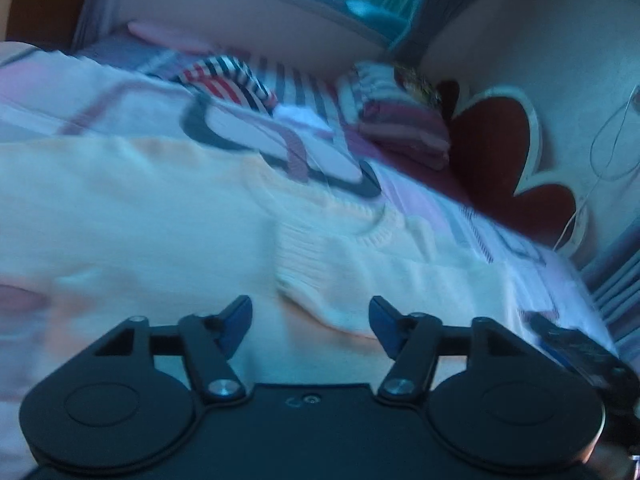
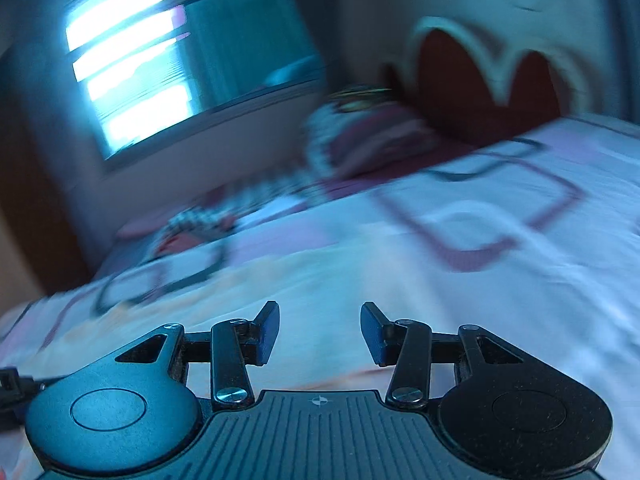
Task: Fold small clothes
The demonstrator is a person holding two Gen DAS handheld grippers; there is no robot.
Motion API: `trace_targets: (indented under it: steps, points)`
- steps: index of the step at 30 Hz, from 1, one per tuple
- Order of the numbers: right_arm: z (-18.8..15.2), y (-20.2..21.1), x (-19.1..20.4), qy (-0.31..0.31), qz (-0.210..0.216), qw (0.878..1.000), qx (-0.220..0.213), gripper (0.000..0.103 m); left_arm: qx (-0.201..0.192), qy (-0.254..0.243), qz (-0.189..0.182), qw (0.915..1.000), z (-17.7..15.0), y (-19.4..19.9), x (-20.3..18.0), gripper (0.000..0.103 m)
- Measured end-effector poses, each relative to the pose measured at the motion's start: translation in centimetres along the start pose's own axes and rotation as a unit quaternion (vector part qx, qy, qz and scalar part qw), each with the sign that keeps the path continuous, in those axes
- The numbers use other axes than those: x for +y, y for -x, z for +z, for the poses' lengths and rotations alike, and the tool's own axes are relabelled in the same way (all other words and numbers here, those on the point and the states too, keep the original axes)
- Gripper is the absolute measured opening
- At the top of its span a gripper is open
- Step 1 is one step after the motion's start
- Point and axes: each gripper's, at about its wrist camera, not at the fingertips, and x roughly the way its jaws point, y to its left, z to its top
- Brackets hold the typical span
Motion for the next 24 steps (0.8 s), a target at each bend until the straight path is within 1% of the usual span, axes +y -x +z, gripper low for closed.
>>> trace_targets:
  steps: [1, 2, 3, 4, 5, 6, 8, 10, 14, 15, 16, 18, 24]
  points:
    - [0.4, 0.1, -1.4, -0.014, -0.015, 1.000, -0.001, 0.046, 0.013, 0.000, 0.012, 0.9998, -0.1, -1.1, -0.2, 0.045]
    - [0.6, 0.3, -2.8, -0.026, -0.027, 0.999, -0.001, 0.046, 0.015, 0.004, 0.017, 0.9997, -0.1, -1.9, -0.3, 0.043]
    - [1.0, 0.5, -4.2, -0.036, -0.036, 0.999, 0.001, 0.046, 0.005, 0.001, 0.019, 0.9998, -0.2, -2.1, -0.4, 0.038]
    - [1.2, 0.8, -5.5, -0.046, -0.045, 0.998, 0.002, 0.046, 0.004, -0.007, 0.027, 0.9996, -0.1, -2.5, -0.6, 0.023]
    - [1.3, 0.8, -6.3, -0.052, -0.051, 0.997, 0.005, 0.046, 0.006, -0.011, 0.032, 0.9994, 0.1, -2.9, -0.6, 0.012]
    - [1.6, 1.1, -7.3, -0.059, -0.055, 0.997, 0.008, 0.046, 0.008, -0.007, 0.027, 0.9996, 0.2, -3.2, -0.4, 0.003]
    - [1.7, 1.3, -8.3, -0.065, -0.060, 0.996, 0.014, 0.046, -0.003, -0.007, 0.028, 0.9996, 0.4, -2.8, -0.2, 0.002]
    - [1.8, 1.6, -9.1, -0.067, -0.058, 0.996, 0.021, 0.046, -0.025, -0.019, 0.030, 0.9991, 0.8, -1.6, -0.3, 0.002]
    - [1.6, 1.3, -8.5, -0.062, -0.045, 0.997, 0.028, 0.046, -0.058, -0.042, 0.048, 0.9963, 1.5, 1.1, 0.7, 0.002]
    - [1.5, 1.1, -8.2, -0.059, -0.041, 0.997, 0.029, 0.043, -0.064, -0.048, 0.054, 0.9953, 1.7, 1.7, 1.1, 0.002]
    - [1.5, 0.9, -8.0, -0.057, -0.035, 0.997, 0.030, 0.033, -0.068, -0.053, 0.058, 0.9946, 1.9, 2.1, 1.5, 0.002]
    - [1.4, 0.3, -7.4, -0.052, -0.026, 0.998, 0.037, 0.023, -0.071, -0.059, 0.064, 0.9936, 2.2, 2.8, 2.3, 0.002]
    - [1.1, -0.7, -5.7, -0.035, -0.003, 0.998, 0.048, 0.022, -0.079, -0.054, 0.078, 0.9924, 2.4, 3.8, 4.0, 0.002]
